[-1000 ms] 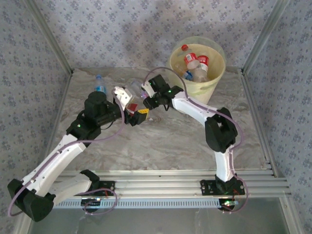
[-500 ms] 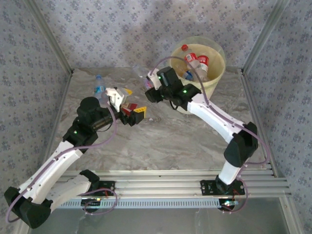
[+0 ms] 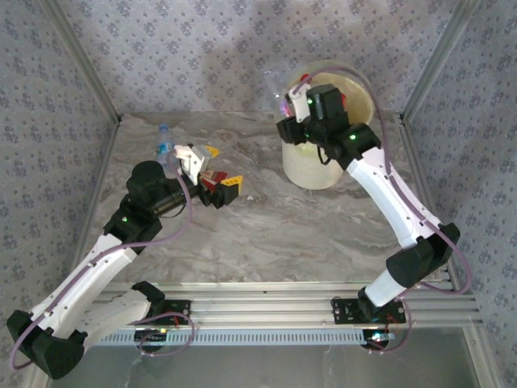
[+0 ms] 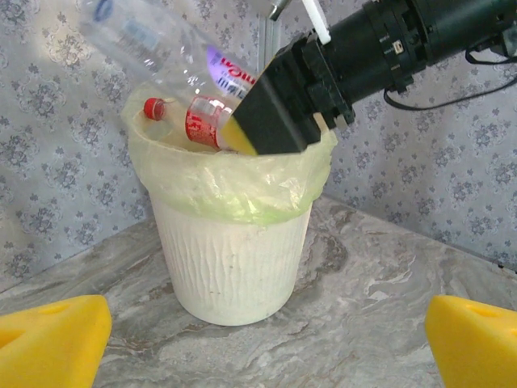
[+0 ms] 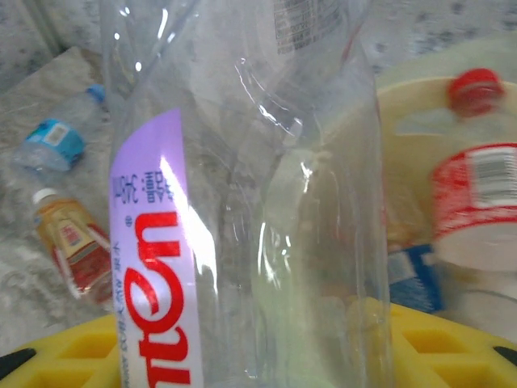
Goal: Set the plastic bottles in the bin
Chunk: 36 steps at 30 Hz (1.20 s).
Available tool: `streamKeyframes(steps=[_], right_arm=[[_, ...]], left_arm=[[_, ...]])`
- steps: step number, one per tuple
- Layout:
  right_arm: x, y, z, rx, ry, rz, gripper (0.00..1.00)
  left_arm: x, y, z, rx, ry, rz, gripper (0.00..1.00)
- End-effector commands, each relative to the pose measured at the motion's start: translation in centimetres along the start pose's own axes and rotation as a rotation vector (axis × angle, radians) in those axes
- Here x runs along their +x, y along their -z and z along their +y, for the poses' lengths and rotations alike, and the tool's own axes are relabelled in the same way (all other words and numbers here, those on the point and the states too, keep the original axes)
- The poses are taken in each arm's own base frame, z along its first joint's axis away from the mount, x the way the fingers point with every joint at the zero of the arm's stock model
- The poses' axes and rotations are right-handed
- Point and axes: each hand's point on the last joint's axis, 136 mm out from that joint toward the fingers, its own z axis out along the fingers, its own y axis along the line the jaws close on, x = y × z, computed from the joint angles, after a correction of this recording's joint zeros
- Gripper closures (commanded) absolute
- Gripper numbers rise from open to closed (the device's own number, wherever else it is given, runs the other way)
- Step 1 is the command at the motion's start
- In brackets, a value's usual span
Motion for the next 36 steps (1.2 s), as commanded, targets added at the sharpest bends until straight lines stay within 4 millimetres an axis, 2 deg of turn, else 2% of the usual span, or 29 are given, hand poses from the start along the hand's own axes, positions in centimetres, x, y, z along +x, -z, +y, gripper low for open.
streamKeyframes(steps=[1, 6, 12, 16, 20, 22, 27, 32, 36], right_arm=[[-0.9, 0.9, -2.1, 0.020, -0.024, 0.001, 0.46], [-1.0, -0.8, -3.2, 0.034, -0.023, 0.046, 0.45], [0.3, -3.6, -3.6, 0.011, -0.041, 0.115, 0.44], [1.3, -4.6, -5.2, 0.052, -0.073, 0.150, 0.44], [2.4, -4.8, -7.2, 0.104, -0.107, 0.181, 0.44], [2.9, -4.7, -7.6, 0.103, -0.115, 0.196, 0.44], [3.4, -4.3, -7.1, 0.073, -0.126, 0.208, 0.39], [3.4, -3.8, -7.0, 0.067, -0.130, 0.201, 0.30], [2.9, -3.5, -7.1, 0.071, -0.133, 0.185, 0.28]], left_arm=[[-1.2, 0.1, -0.4, 0.015, -0.010, -0.033, 0.00], [-1.0, -0.1, -0.4, 0.018, -0.009, -0.020, 0.00], [-0.8, -0.1, -0.4, 0.019, -0.013, -0.012, 0.00], [-0.9, -0.1, -0.4, 0.019, -0.017, -0.011, 0.00], [-0.8, -0.2, -0.4, 0.020, -0.019, -0.007, 0.00], [-0.8, -0.2, -0.4, 0.020, -0.019, -0.007, 0.00], [-0.8, -0.2, -0.4, 0.020, -0.020, -0.006, 0.00], [-0.7, -0.3, -0.4, 0.020, -0.016, -0.002, 0.00], [-0.6, -0.4, -0.4, 0.023, -0.015, 0.002, 0.00]])
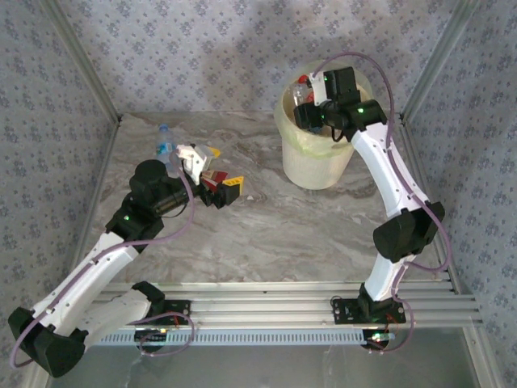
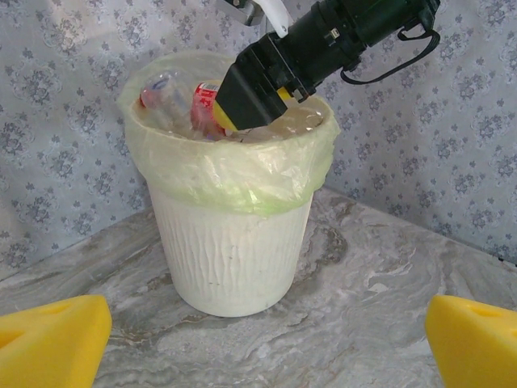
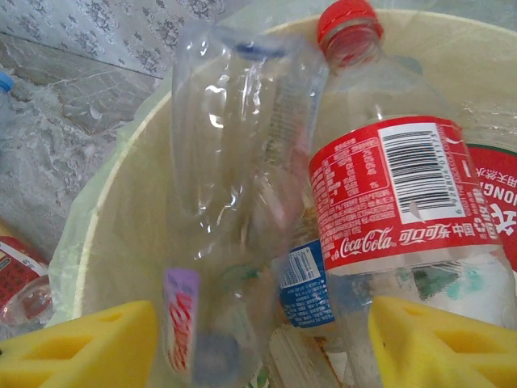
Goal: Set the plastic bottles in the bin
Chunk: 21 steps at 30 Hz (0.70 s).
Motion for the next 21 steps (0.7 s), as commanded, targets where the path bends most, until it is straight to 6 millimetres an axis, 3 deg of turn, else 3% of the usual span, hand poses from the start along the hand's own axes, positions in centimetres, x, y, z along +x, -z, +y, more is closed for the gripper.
streamKeyframes(steps=[1, 8, 15, 21], right_arm=[[1.3, 0.7, -0.7, 0.014, -0.033, 0.046, 0.28], [-0.5, 2.5, -0.7, 0.014, -0.034, -0.040, 0.26], [-2.2, 5.5, 2.5, -0.143, -0.040, -0.139, 0.24], [-0.9, 8.0, 6.6, -0.247, -0.015, -0.175, 0.22]], left_arm=[[-1.4, 0.1, -0.6, 0.024, -0.024, -0.025, 0.00], [-1.3, 0.2, -0.1, -0.006, -0.029, -0.022, 0.00], [-0.7, -0.1, 1.6, -0.094, -0.024, 0.004, 0.00], [0.2, -0.3, 5.5, -0.264, 0.035, 0.071, 0.00]])
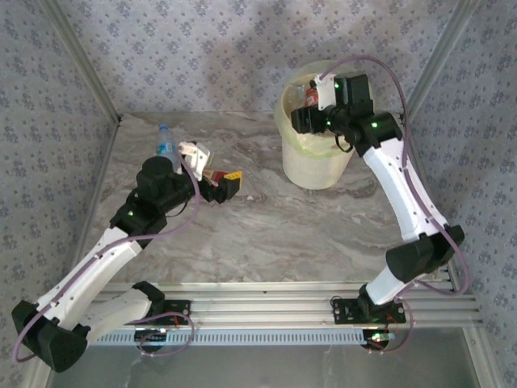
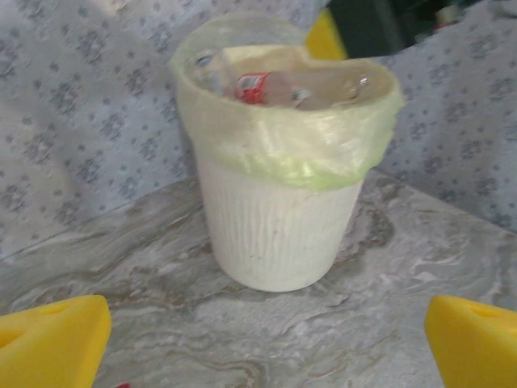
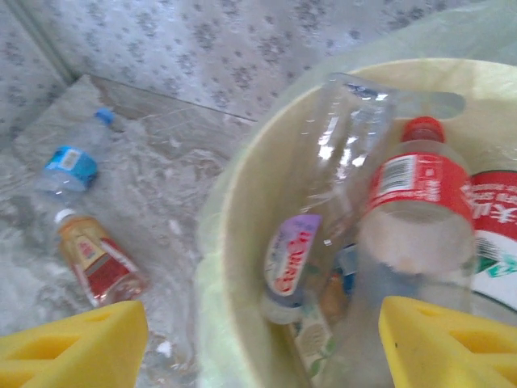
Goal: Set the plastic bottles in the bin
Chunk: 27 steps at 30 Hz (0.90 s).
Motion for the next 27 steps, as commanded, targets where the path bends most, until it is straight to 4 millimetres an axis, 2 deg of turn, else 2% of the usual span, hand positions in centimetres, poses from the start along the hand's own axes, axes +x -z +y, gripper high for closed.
streamKeyframes(steps=[1, 3, 9, 13, 16, 19, 23, 27], right_arm=[[0.3, 2.0, 3.7, -0.105, 0.000, -0.054, 0.21], [1.2, 2.5, 5.2, -0.139, -0.003, -0.075, 0.20], [5.6, 3.8, 9.7, -0.255, -0.022, -0.090, 0.16], [9.0, 3.9, 11.8, -0.299, -0.013, -0.058, 0.11], [12.4, 3.6, 13.0, -0.328, -0.016, -0.025, 0.06], [14.7, 3.7, 14.4, -0.401, -0.030, -0.025, 0.00], [16.9, 3.4, 15.9, -0.483, -0.072, -0.012, 0.00], [18.7, 3.1, 17.0, -0.501, -0.074, 0.021, 0.00]], left_arm=[[-1.5, 0.1, 2.8, -0.126, 0.035, 0.004, 0.01], [-1.2, -0.2, 4.4, -0.187, 0.072, 0.028, 0.00], [0.5, -1.0, 10.2, -0.411, 0.216, 0.144, 0.00], [3.0, -1.5, 14.6, -0.550, 0.360, 0.272, 0.00], [4.9, -1.2, 17.8, -0.648, 0.410, 0.353, 0.00], [6.7, -0.6, 21.5, -0.742, 0.457, 0.421, 0.00], [9.3, 0.3, 26.8, -0.849, 0.543, 0.488, 0.01], [11.8, -0.1, 30.4, -0.878, 0.590, 0.557, 0.00]])
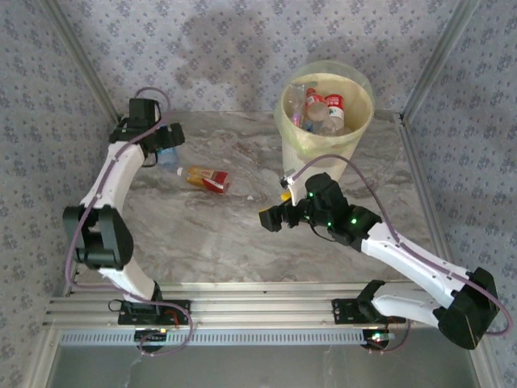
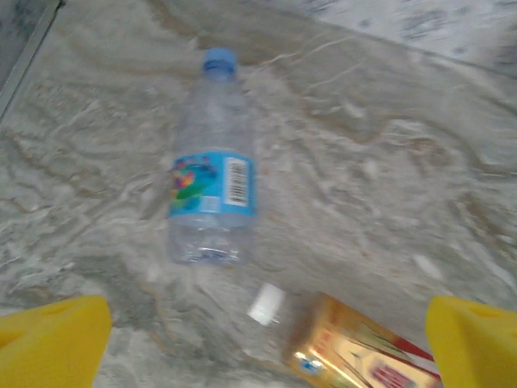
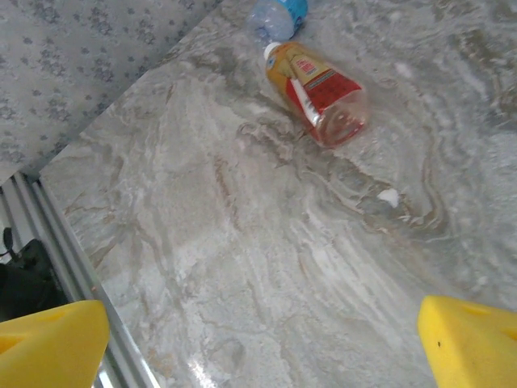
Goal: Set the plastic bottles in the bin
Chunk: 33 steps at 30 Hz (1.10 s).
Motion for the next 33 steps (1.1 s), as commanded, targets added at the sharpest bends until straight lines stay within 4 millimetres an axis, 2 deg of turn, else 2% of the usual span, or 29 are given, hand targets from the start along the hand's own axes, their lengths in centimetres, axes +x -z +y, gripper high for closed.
streamKeyframes(steps=[1, 4, 11, 17, 23, 29, 33], right_arm=[[-0.6, -0.1, 1.9, -0.056, -0.006, -0.053, 0.00], [0.4, -0.2, 1.8, -0.033, -0.009, -0.039, 0.00], [1.5, 0.2, 1.5, -0.015, -0.036, -0.038, 0.00], [1.8, 0.8, 1.0, 0.016, -0.036, -0.033, 0.00], [2.0, 1.2, 0.7, 0.034, -0.043, -0.032, 0.00], [1.8, 1.2, 0.7, 0.038, -0.043, -0.036, 0.00], [1.9, 1.1, 0.7, 0.037, -0.044, -0.030, 0.01]], left_arm=[[0.4, -1.9, 1.5, -0.037, 0.015, 0.089, 0.00], [0.7, -4.4, 2.0, -0.059, -0.015, 0.126, 0.00], [1.9, -9.2, 1.6, -0.054, -0.080, 0.223, 0.01], [3.4, -12.0, 2.0, -0.081, -0.086, 0.281, 0.05], [4.7, -13.4, 2.7, -0.117, -0.087, 0.323, 0.08], [6.0, -13.9, 3.3, -0.137, -0.082, 0.355, 0.14], [6.2, -13.9, 3.2, -0.128, -0.089, 0.361, 0.19]])
